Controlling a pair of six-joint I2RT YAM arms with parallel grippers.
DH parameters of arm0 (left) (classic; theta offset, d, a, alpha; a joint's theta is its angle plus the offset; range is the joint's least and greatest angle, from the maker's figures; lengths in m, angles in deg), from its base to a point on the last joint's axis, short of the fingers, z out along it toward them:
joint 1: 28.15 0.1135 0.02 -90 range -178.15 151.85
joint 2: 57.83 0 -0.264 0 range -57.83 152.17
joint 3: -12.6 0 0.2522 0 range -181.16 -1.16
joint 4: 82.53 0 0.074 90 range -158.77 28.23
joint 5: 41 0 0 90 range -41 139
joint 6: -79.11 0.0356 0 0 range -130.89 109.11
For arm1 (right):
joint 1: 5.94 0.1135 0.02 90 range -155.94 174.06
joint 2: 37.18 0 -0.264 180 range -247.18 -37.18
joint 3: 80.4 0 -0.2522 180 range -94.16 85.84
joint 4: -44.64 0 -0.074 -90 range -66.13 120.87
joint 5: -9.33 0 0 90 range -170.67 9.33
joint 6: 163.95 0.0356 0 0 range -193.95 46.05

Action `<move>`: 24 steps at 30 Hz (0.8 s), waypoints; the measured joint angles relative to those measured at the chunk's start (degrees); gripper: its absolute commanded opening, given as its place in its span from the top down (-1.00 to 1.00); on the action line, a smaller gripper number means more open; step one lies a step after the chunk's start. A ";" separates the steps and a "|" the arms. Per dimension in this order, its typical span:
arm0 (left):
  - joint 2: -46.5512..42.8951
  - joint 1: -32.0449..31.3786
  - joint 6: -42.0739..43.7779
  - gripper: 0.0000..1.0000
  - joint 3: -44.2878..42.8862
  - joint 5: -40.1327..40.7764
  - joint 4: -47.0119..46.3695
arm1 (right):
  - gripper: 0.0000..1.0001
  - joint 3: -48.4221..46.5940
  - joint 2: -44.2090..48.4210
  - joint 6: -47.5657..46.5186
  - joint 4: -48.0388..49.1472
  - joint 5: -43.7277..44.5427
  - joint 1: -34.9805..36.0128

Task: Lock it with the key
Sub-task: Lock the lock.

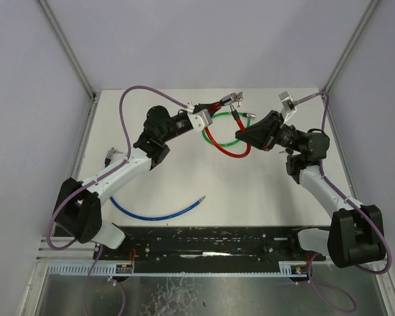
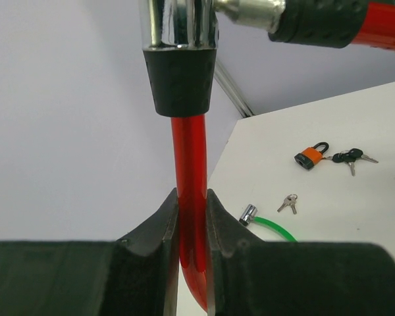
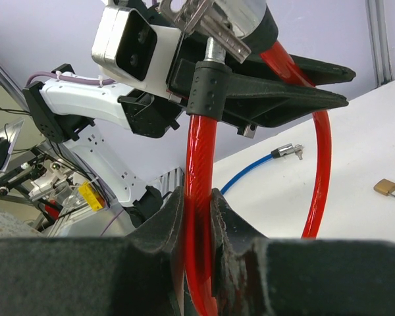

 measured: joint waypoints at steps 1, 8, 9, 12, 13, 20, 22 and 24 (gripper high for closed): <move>0.00 -0.15 0.37 1.00 0.00 -0.02 0.26 | 1.00 0.00 0.00 0.02 -0.11 0.00 0.00; -0.04 -1.05 4.37 1.00 0.00 0.07 2.58 | 1.00 0.00 0.00 0.02 -1.27 0.04 -0.04; -0.13 -1.16 5.55 1.00 0.00 0.37 3.23 | 1.00 0.00 0.00 0.04 -1.31 0.04 -0.11; -0.96 -2.16 11.08 1.00 0.00 3.02 5.99 | 1.00 0.02 0.00 0.68 -1.25 0.00 -0.76; -1.22 -2.69 13.33 1.00 0.00 4.44 6.75 | 1.00 0.04 0.00 1.53 -0.94 0.00 -1.20; -2.19 -5.92 27.36 1.00 0.94 15.02 8.74 | 1.00 0.11 -0.02 6.25 -0.70 -0.02 -2.27; -2.21 -6.23 30.01 1.00 1.57 17.14 8.79 | 1.00 0.11 0.00 7.48 -1.64 0.00 -2.27; -2.21 -6.40 31.89 1.00 2.01 17.86 9.01 | 1.00 0.11 0.00 9.42 -1.95 0.17 -2.27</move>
